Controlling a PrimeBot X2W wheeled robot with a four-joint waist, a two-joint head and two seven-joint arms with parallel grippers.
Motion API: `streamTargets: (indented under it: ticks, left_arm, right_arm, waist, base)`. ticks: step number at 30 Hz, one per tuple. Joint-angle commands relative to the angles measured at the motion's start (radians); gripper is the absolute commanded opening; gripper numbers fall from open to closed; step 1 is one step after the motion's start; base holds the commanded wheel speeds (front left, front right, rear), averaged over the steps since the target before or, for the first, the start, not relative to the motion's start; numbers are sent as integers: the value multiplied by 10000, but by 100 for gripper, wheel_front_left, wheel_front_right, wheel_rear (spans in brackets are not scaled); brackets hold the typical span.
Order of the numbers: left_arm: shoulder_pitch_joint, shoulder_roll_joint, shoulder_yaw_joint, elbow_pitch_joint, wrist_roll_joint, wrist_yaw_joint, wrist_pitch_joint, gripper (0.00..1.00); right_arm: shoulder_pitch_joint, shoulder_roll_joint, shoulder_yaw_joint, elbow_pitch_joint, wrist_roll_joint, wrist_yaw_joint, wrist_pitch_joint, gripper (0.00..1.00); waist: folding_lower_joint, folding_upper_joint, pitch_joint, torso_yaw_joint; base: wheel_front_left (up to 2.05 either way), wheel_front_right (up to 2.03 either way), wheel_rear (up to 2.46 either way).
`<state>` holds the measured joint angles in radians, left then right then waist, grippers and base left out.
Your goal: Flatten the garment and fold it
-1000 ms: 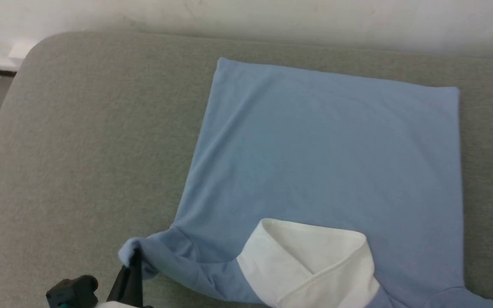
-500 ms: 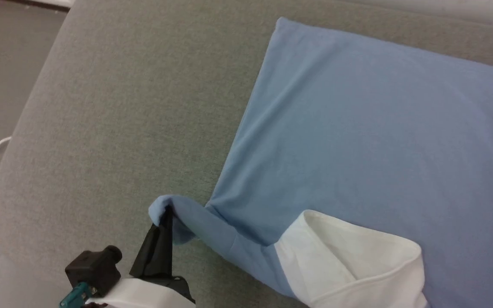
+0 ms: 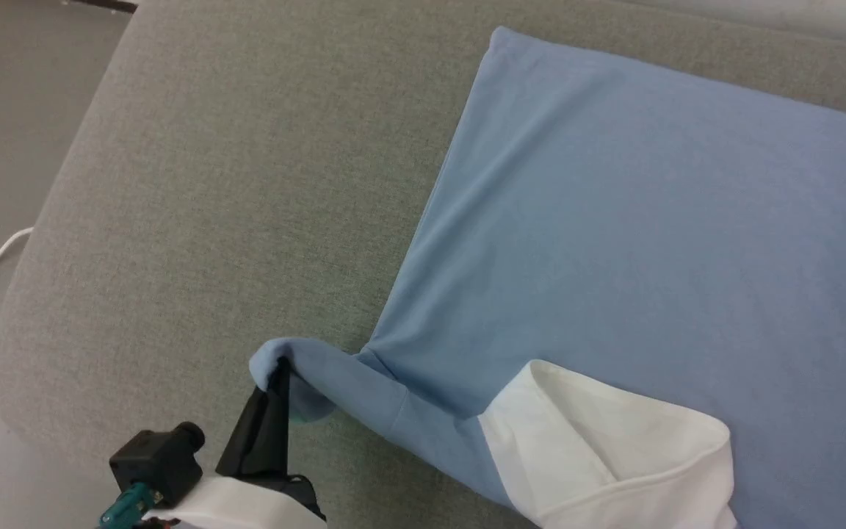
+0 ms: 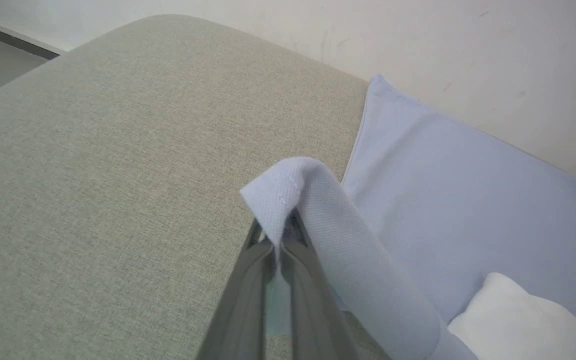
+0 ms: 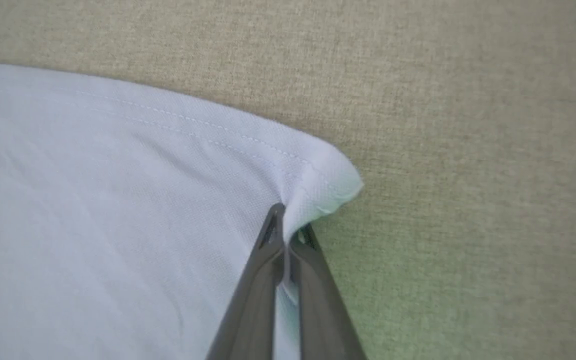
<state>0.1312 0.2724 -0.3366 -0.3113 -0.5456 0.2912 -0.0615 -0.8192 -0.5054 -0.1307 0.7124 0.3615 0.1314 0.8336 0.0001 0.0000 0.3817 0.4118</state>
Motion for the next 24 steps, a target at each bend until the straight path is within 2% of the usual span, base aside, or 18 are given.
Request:
streamTargets:
  ticks: [1,4,5,10,13,16,20,24]
  left_arm:
    - [-130,103,89,15,-4,-36,-3,0]
    - [0,254,228,-2,-28,26,54,0]
    - [0,254,228,-2,-28,26,54,0]
    - [343,533,593,-37,-107,237,173,0]
    - [662,712,858,-42,-172,423,277,0]
    - [1044,883,1167,-8,-269,630,377,0]
    - [1581,1075,1582,47,-457,838,460,0]
    - [1826,1212,1834,160,-609,802,400,0]
  right_arm:
    - [267,-114,272,-321,21,-7,-229,0]
    - [449,-723,961,-1491,200,-7,-827,0]
    - [449,-723,961,-1491,200,-7,-827,0]
    - [1390,-1843,1733,-3403,1119,-7,-1227,0]
    - [2572,-2434,1688,-4532,1559,-7,-1133,0]
    - [4121,-2713,1207,-5441,1887,-7,-1017,0]
    - [6784,-2322,5,-6685,1943,-7,-772,0]
    - [9719,-800,-1589,-7841,1737,-7,-337,0]
  waist:
    - [-1,0,-403,-266]
    - [-1,0,-808,-583]
    - [-1,0,-808,-583]
    - [-1,0,-1523,-1439]
    - [-1,0,-1889,-2048]
    - [-1,0,-2231,-2671]
    - [-1,0,-2575,-3440]
    - [-1,0,-2679,-3882]
  base:
    - [0,0,0]
    - [0,0,0]
    - [0,0,0]
    - [0,0,0]
    - [0,0,0]
    - [0,0,0]
    - [0,0,0]
    - [0,0,0]
